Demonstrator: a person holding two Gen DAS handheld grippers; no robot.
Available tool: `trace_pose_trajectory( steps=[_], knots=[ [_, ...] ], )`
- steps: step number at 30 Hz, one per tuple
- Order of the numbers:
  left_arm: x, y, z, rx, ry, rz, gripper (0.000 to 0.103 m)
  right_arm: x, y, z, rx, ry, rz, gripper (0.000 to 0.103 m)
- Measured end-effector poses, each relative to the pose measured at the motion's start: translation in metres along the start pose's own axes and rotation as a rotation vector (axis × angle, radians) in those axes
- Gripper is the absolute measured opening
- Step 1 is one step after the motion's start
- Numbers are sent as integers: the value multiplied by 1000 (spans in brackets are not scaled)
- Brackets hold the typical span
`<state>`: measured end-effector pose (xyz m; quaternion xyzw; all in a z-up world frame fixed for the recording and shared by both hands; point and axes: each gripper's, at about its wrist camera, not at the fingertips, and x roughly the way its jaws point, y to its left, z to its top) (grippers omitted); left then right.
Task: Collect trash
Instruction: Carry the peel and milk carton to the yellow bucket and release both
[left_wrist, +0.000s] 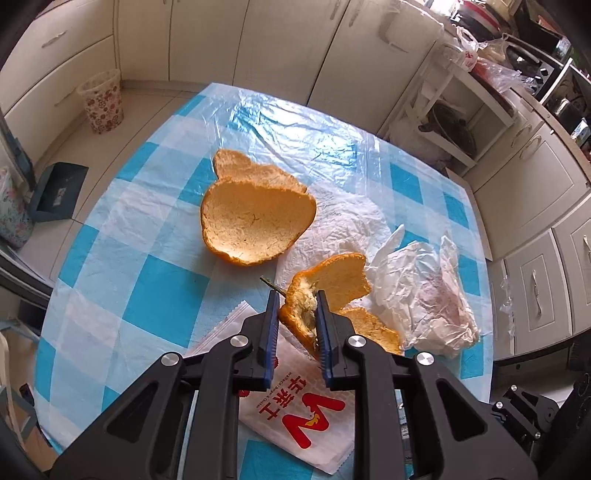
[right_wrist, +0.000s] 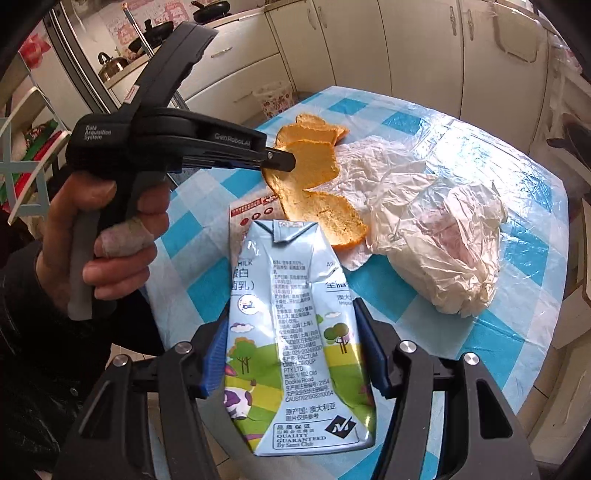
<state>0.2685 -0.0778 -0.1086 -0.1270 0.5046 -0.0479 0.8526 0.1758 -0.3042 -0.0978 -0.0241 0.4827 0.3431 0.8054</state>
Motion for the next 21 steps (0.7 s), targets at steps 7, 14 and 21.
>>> trace_pose_trajectory(
  steps=[7,14,21],
  knots=[
    [-43,-6,2,27,-167,-17,18,-21,-5,-5,74,-72,57,60],
    [-67,-16,-7,53,-251,-40,18,-41,-19,-11,161,-140,36,60],
    [-77,-20,-16,55,-275,-75,18,-61,-29,-25,231,-189,9,60]
  ],
)
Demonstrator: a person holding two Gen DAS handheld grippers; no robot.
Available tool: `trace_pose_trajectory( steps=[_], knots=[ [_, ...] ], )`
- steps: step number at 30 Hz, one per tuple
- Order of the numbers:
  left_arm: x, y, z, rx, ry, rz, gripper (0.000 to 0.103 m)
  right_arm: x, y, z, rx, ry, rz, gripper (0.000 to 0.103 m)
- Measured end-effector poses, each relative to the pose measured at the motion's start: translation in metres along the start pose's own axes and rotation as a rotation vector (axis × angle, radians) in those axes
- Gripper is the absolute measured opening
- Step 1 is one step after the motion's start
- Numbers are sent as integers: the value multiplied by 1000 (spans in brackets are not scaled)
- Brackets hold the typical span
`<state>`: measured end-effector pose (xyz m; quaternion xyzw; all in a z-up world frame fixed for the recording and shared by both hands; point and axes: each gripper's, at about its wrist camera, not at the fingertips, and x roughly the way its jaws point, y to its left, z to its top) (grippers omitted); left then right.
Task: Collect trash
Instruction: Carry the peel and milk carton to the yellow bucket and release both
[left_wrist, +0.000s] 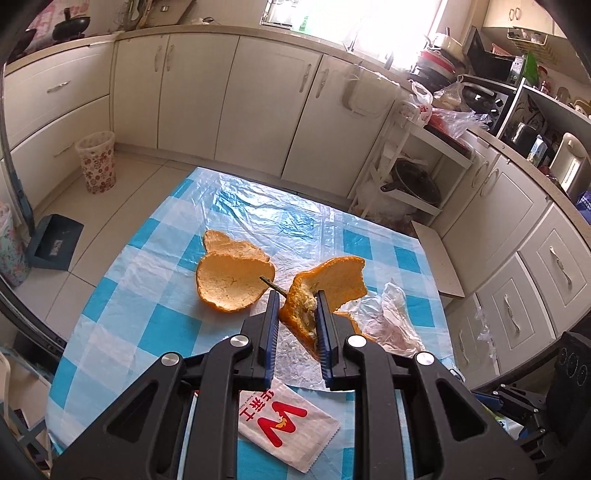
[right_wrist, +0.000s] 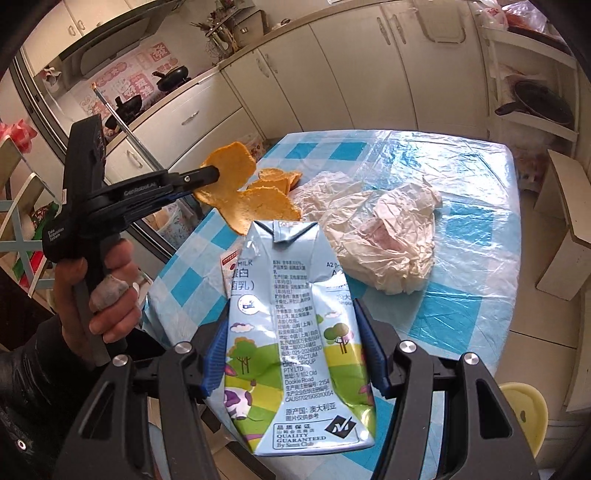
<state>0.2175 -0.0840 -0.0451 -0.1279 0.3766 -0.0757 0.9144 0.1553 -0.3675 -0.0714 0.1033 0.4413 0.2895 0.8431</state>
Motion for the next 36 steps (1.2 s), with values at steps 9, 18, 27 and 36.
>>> trace_pose_trajectory(
  steps=[9,18,27,36],
  knots=[
    [-6,-42,-13,55,-1,-69,18,-32,-42,-15,127,-66,-68,60],
    [6,-101,-38,129,45,-138,18,-71,-97,-52,293,-101,-167,60],
    [24,-161,-72,201,115,-204,18,-85,-158,-95,474,-35,-286,60],
    [37,-206,-105,269,186,-256,18,-82,-193,-122,598,53,-369,62]
  ],
)
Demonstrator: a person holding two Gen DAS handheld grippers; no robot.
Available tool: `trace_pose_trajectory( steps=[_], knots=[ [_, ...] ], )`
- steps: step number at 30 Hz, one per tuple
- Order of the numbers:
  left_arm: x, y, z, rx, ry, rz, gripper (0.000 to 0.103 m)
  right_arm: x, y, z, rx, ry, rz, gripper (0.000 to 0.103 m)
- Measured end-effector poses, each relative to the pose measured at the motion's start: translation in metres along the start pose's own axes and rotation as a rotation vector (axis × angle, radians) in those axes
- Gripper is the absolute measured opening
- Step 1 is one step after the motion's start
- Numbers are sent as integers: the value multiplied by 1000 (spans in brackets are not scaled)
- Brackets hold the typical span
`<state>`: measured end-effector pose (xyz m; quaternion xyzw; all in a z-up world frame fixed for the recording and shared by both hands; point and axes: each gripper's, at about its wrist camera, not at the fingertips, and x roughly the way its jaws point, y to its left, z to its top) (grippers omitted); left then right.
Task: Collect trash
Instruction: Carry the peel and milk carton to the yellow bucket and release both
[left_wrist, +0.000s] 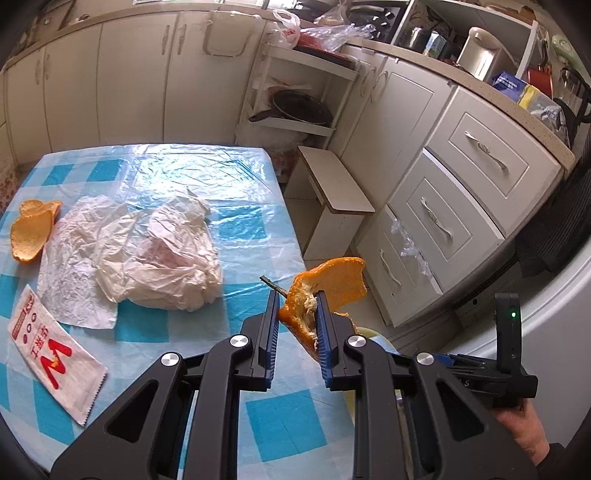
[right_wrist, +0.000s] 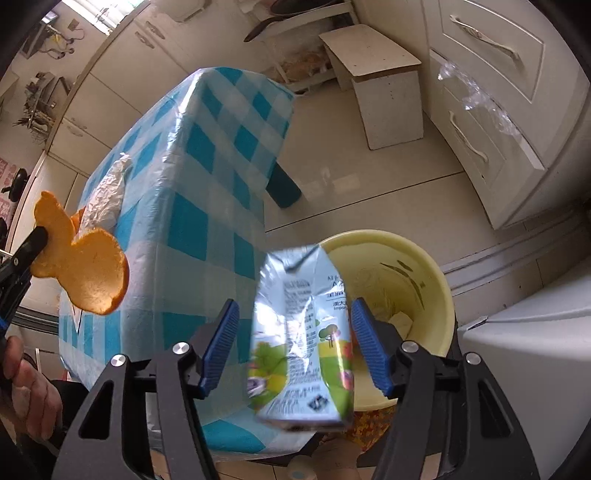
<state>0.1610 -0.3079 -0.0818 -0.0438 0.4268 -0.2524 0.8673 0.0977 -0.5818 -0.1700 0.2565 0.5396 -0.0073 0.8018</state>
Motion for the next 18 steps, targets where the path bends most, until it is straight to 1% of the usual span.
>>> trace_pose_trajectory(
  steps=[3,5,6,10,12,15,18],
  knots=[
    [9,-18,-8,30,17,-6,18,-17,-6,4,55,-62,9,65],
    [13,-30,-14,53,29,-6,18,-38,-6,7,79,-135,38,66],
    [17,-37,-18,66,38,-4,18,-50,-4,9,81,-175,52,69],
    [31,-63,-32,117,79,5,18,-92,12,13,49,-315,89,75],
    [39,-75,-39,134,94,9,18,-107,20,15,29,-369,98,77],
    [55,-88,-48,120,127,15,18,-120,25,20,16,-409,118,78],
    [76,-105,-58,119,170,24,18,-122,24,25,28,-417,142,78]
  ],
)
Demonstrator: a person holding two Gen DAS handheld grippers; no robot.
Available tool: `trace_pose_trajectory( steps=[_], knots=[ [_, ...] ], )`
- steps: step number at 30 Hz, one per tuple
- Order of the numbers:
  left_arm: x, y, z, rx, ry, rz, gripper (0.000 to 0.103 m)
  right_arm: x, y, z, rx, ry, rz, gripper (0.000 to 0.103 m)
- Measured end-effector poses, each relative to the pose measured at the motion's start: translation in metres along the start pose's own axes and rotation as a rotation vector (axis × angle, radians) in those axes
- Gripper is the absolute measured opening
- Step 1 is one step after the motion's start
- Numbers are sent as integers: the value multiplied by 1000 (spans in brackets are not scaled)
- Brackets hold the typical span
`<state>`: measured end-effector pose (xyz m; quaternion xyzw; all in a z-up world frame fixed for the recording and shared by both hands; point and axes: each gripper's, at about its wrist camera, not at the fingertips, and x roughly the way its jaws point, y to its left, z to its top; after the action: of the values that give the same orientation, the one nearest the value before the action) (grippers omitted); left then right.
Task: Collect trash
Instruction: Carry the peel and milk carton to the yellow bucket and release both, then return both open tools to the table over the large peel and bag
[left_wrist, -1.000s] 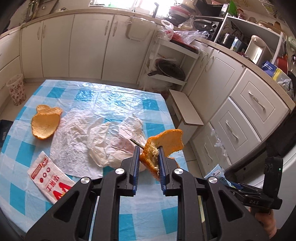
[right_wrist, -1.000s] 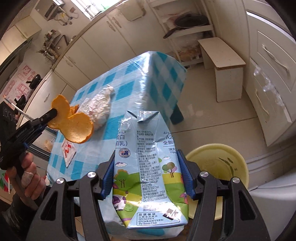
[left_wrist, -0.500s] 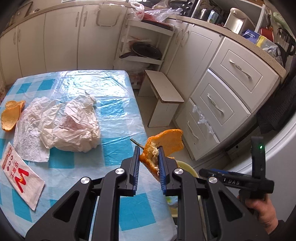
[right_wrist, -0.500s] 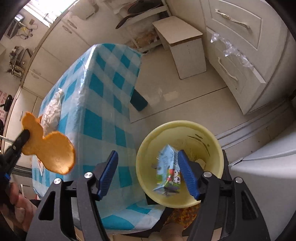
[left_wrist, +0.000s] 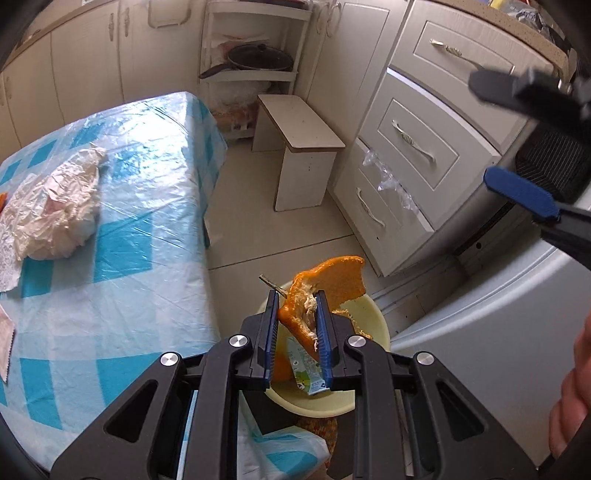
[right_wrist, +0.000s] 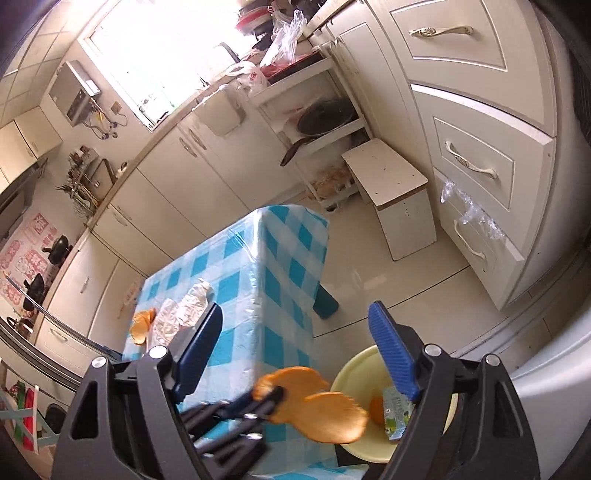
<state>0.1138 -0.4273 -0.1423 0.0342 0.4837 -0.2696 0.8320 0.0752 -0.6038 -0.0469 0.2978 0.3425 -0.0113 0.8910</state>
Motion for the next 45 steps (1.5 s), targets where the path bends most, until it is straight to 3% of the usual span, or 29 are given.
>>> trace_pose_trajectory(
  steps=[4,6,7,11,16,25,34,38,45],
  knots=[
    [29,-25,-7,40,72,38,26,1,-3,3,21,-3,11,78],
    [34,-30,-8,49,90,48,41,1,-2,4,27,-4,18,78],
    [33,-32,-8,51,91,46,43,0,-1,5,29,-6,23,78],
    [9,-32,-1,76,46,44,49,-3,8,8,18,-19,41,78],
    [-39,-2,7,79,-40,83,57,1,25,9,-2,-26,59,79],
    [-100,122,16,-58,-120,236,62,32,64,-3,-74,39,57,81],
    [-143,293,1,-450,-135,355,63,75,114,-23,-181,137,54,81],
    [-154,341,-13,-560,-123,386,63,94,139,-36,-242,183,54,82],
    [-162,379,-31,-624,-95,375,64,121,171,-59,-323,259,50,83]
  ],
)
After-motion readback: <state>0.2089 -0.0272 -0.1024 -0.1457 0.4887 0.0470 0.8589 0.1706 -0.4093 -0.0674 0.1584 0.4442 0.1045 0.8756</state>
